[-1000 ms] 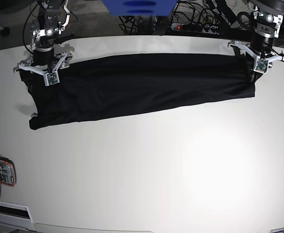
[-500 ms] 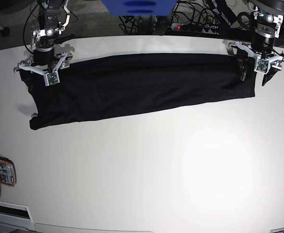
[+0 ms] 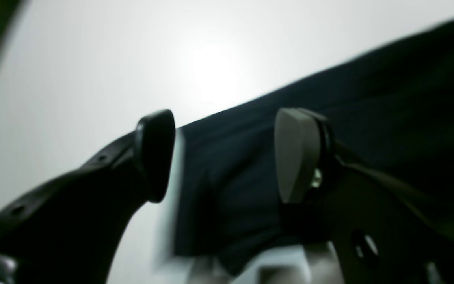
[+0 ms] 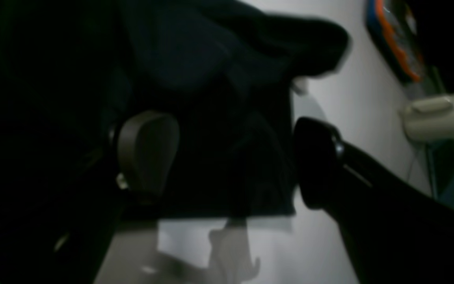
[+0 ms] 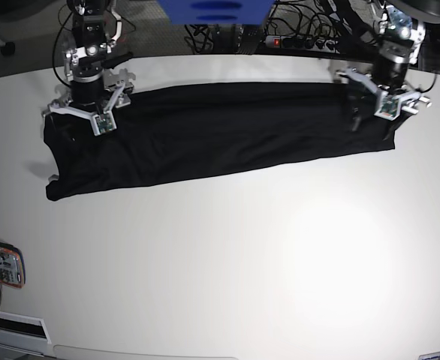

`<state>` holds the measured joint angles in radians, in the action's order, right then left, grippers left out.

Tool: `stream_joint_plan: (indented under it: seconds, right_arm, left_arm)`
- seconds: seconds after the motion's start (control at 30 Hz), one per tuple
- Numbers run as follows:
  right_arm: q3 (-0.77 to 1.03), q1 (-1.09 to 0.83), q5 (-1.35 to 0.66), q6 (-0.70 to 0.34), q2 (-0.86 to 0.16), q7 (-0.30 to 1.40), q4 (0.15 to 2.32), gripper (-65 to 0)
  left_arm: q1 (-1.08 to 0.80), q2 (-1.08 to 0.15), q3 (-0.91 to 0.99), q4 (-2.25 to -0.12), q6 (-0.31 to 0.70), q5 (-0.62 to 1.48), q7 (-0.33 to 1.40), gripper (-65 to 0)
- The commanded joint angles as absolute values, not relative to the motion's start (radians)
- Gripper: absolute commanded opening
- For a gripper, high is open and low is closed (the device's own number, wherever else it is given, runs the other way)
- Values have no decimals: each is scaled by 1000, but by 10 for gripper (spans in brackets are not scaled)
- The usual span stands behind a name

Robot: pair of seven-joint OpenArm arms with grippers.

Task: Fold the T-shirt properly
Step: 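Pull the folded strip with both grippers to straighten it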

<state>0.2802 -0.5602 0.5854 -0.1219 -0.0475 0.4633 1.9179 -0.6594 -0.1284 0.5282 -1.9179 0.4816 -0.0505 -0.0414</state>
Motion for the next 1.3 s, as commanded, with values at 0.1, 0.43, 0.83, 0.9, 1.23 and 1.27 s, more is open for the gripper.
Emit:
stream_joint_plan:
  seconds: [0.1, 0.43, 0.83, 0.9, 1.23, 1.27]
  right_arm:
    - [242, -529, 590, -108, -53, 440, 1939, -179]
    - [248, -509, 590, -108, -53, 440, 1939, -179]
    - [248, -473, 590, -108, -53, 440, 1945, -179]
    - [248, -473, 590, -108, -53, 440, 1951, -179]
    - [248, -473, 590, -108, -51, 437, 1952, -179]
    - [246, -470, 590, -108, -50, 435, 1954, -179]
  left_arm:
    - [-515, -136, 472, -1687, 463, -54, -51, -266]
    - [-259, -216, 475, -1202, 463, -159, -56, -266]
    - [-96, -297, 470, -1095, 463, -168, -53, -266]
    - [-90, -306, 473, -1089, 463, -166, -53, -265]
    - [-174, -288, 496, -1320, 461, -77, -48, -265]
    - [-176, -288, 516, -1343, 461, -48, -48, -265]
